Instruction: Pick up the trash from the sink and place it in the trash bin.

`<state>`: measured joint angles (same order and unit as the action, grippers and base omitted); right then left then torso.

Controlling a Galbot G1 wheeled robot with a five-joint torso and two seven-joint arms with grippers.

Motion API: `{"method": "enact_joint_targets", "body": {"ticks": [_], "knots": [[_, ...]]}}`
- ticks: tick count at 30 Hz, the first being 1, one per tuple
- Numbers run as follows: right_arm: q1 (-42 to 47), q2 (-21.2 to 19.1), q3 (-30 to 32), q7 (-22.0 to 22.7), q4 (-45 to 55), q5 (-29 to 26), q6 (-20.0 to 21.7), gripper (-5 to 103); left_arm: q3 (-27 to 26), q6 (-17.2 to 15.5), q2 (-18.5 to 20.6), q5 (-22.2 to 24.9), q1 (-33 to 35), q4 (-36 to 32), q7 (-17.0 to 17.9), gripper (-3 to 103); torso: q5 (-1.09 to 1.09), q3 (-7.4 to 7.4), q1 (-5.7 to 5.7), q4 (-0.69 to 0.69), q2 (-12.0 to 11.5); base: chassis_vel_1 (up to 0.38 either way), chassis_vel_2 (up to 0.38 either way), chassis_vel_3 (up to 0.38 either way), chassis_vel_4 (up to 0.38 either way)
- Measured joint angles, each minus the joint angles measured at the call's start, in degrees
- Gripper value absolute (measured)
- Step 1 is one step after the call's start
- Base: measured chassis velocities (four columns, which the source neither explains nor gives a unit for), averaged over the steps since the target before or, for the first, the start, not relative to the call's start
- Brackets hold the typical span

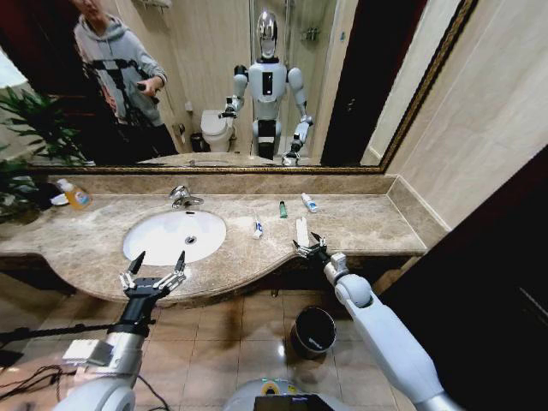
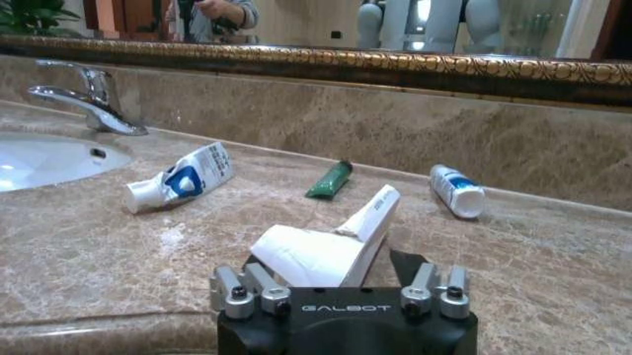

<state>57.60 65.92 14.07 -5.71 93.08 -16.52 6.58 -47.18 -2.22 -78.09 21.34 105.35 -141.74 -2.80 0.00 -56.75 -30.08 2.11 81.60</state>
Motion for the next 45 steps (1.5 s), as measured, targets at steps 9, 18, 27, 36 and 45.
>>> {"method": "enact_joint_targets", "body": {"ticks": [9, 18, 27, 36, 45], "knots": [[1.29, 0.29, 0.77, 0.11, 1.07, 0.34, 0.00, 53, 0.00, 0.00, 0.00, 0.00, 0.00, 0.00, 0.00, 100, 0.00, 0.00, 0.00, 0.00, 0.00, 0.000, 0.000, 0.000, 0.000], [3.28, -0.27, 2.36, 0.00, 3.42, 0.33, 0.00, 29, 0.00, 0.00, 0.00, 0.00, 0.00, 0.00, 0.00, 100, 0.00, 0.00, 0.00, 0.00, 0.00, 0.000, 0.000, 0.000, 0.000], [5.68, -0.91, 4.51, -0.05, 6.30, 0.05, -0.06, 6, 0.00, 0.00, 0.00, 0.00, 0.00, 0.00, 0.00, 100, 0.00, 0.00, 0.00, 0.00, 0.00, 0.000, 0.000, 0.000, 0.000], [12.64, -2.20, 9.76, -0.42, 12.82, -0.79, -1.46, 0, 0.00, 0.00, 0.00, 0.00, 0.00, 0.00, 0.00, 100, 0.00, 0.00, 0.00, 0.00, 0.00, 0.000, 0.000, 0.000, 0.000], [27.15, -2.11, 17.48, -1.45, 20.92, -0.72, -6.59, 0, 0.00, 0.00, 0.00, 0.00, 0.00, 0.00, 0.00, 100, 0.00, 0.01, 0.00, 0.00, 0.00, 0.000, 0.000, 0.000, 0.000]]}}
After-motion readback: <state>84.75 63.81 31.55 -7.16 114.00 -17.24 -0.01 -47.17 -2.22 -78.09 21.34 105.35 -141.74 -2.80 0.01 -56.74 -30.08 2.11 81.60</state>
